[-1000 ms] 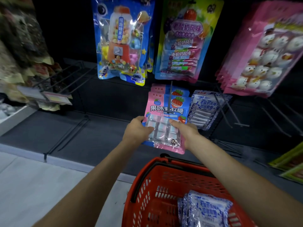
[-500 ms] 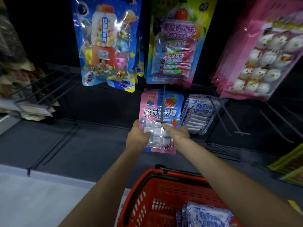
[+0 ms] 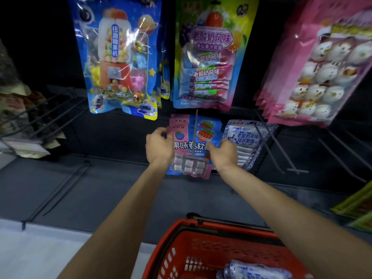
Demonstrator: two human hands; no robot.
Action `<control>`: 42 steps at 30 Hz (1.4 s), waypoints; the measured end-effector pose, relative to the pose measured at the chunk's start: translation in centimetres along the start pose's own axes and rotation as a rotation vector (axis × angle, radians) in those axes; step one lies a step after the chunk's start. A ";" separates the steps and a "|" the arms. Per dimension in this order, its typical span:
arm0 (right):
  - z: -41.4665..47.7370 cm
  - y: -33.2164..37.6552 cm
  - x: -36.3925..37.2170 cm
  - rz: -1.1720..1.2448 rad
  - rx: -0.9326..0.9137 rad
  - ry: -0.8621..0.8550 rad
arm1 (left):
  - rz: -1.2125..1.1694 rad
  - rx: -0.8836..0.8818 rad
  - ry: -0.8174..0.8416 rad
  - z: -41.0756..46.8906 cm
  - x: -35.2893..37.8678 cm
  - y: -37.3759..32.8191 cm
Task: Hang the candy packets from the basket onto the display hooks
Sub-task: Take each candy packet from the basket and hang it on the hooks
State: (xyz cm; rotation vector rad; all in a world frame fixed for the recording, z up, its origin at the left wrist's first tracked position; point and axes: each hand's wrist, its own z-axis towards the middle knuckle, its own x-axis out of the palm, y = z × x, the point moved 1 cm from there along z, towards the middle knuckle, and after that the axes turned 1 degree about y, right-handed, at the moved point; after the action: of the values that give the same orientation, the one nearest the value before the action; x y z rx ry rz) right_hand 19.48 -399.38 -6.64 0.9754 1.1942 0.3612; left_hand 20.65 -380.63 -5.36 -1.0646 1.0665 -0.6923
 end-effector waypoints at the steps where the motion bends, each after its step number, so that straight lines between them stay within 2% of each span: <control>1: 0.1 0.4 -0.3 -0.005 -0.024 -0.048 | -0.031 0.007 0.002 0.4 0.1 -0.3; 4: 0.1 1.5 -1.3 -0.016 -0.064 -0.140 | -0.151 -0.023 -0.008 1.8 0.5 -0.6; 9: 0.9 2.1 -1.5 0.039 -0.043 -0.139 | -0.403 -0.101 0.038 3.1 1.3 -0.5; 17: 2.2 2.4 -0.9 0.080 0.014 -0.172 | -0.521 -0.090 0.052 3.6 2.0 -0.8; 22: 2.7 1.9 -0.7 0.215 0.016 -0.150 | -0.534 -0.106 0.051 3.7 2.1 -0.7; 35: -0.2 0.8 -2.0 0.311 -0.015 -0.009 | -0.345 -0.118 0.047 1.5 0.5 -1.1; 38: -1.4 0.4 -2.7 0.287 -0.004 0.050 | -0.195 -0.070 0.075 -1.1 -0.4 -1.0; 42: -4.5 -0.6 -4.2 0.243 -0.037 0.143 | 0.017 0.053 0.203 -5.5 -1.7 -0.8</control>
State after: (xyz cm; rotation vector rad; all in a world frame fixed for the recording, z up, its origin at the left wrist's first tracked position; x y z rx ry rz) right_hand 13.74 -400.71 -4.72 1.0800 1.1949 0.6528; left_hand 14.92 -381.34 -4.58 -0.9534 1.2229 -0.8228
